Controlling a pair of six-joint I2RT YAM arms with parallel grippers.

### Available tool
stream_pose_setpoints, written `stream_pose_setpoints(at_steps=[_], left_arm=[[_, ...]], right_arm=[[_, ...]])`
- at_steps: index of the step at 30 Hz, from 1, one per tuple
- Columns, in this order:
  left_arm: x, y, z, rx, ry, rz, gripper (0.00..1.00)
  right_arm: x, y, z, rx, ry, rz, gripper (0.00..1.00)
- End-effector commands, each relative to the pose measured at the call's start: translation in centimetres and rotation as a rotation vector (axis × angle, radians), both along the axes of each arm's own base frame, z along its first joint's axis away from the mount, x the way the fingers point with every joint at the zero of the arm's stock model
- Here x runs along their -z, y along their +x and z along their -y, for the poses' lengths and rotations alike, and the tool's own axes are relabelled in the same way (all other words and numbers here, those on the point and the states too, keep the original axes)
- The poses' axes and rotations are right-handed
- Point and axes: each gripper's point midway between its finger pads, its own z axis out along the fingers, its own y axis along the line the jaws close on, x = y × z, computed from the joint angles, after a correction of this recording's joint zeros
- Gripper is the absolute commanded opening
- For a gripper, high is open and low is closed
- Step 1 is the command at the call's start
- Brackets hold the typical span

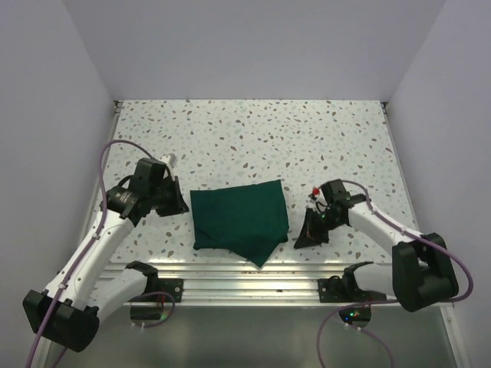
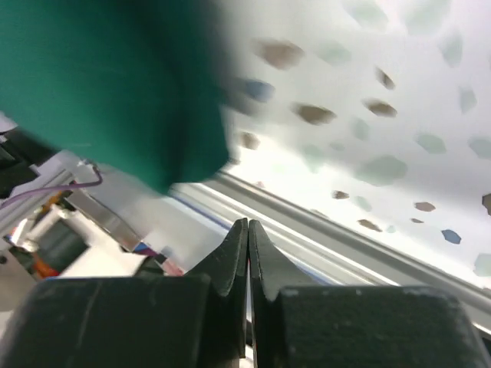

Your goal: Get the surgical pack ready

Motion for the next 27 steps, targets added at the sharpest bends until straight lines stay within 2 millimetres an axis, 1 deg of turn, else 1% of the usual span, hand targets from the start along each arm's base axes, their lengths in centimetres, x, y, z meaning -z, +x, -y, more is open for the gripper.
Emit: stream_pose_setpoints(at_steps=[1,2,3,4,5,6,7,8,9,10,11,13,14,15,17,18,20,21,24,25,26,27], left_arm=[[-0.9,-0.4,-0.4,-0.023,0.005,0.012,0.00],[-1.0,-0.4,-0.1,0.001,0.001,0.001,0.00],[-1.3,-0.3,0.2,0.019,0.003,0.005,0.03],[-1.3,-0.2,0.3,0.044,0.014,0.006,0.12],[-1.2,-0.3,0.5,0.061,0.026,0.002,0.17],[-1.7,0.0,0.8,0.073,0.028,0.022,0.23],[-1.9,0.1,1.1,0.102,0.034,0.039,0.32],[-2.1,0.3,1.2,0.111,0.038,0.051,0.36],[-2.4,0.6,1.2,0.120,0.042,0.064,0.38],[-2.5,0.7,1.3,0.138,0.050,0.075,0.40],[-2.5,1.0,1.4,0.144,0.056,0.079,0.41],[-2.8,1.2,1.5,0.162,0.061,0.094,0.43],[-3.0,1.6,1.7,0.168,0.057,0.104,0.43],[-3.2,1.8,1.9,0.174,0.056,0.113,0.44],[-3.4,2.1,2.2,0.181,0.053,0.123,0.45],[-3.5,2.3,2.2,0.181,0.054,0.130,0.45],[-3.4,2.7,2.1,0.170,0.080,0.138,0.46],[-3.6,2.9,2.0,0.162,0.090,0.144,0.46],[-3.7,3.5,1.5,0.136,0.124,0.164,0.47],[-3.7,3.7,1.8,0.144,0.123,0.176,0.47],[-3.6,3.8,1.9,0.147,0.125,0.179,0.47],[-3.3,3.7,2.1,0.153,0.127,0.179,0.48]], right_arm=[[2.6,-2.9,-0.8,0.136,0.080,-0.125,0.00],[3.1,-2.6,-1.0,0.178,0.089,-0.122,0.00],[3.6,-2.9,-0.9,0.194,0.090,-0.130,0.00],[4.5,-3.8,-0.7,0.210,0.082,-0.157,0.00],[4.8,-3.5,-0.9,0.233,0.091,-0.150,0.00],[5.1,-3.6,-0.9,0.248,0.096,-0.158,0.00],[5.7,-4.2,-1.0,0.259,0.101,-0.184,0.00],[5.6,-3.2,-1.7,0.290,0.142,-0.166,0.00],[5.6,-3.2,-2.2,0.293,0.170,-0.184,0.00],[6.1,-3.5,-2.6,0.289,0.170,-0.216,0.00],[5.9,-2.7,-3.4,0.301,0.200,-0.213,0.00],[5.9,-2.5,-4.7,0.278,0.222,-0.252,0.00],[5.6,-1.6,-5.4,0.284,0.251,-0.239,0.00],[5.5,-1.2,-5.8,0.284,0.258,-0.239,0.00],[5.2,0.2,-6.4,0.305,0.265,-0.231,0.00],[4.6,1.5,-6.7,0.311,0.273,-0.200,0.00],[4.4,2.7,-6.6,0.329,0.237,-0.170,0.00],[3.3,4.4,-7.0,0.328,0.242,-0.128,0.00],[3.0,6.4,-7.4,0.348,0.226,-0.119,0.00],[1.9,8.1,-8.0,0.346,0.245,-0.092,0.00],[1.9,8.5,-8.1,0.334,0.236,-0.094,0.00],[1.6,10.6,-8.6,0.331,0.234,-0.080,0.00]])
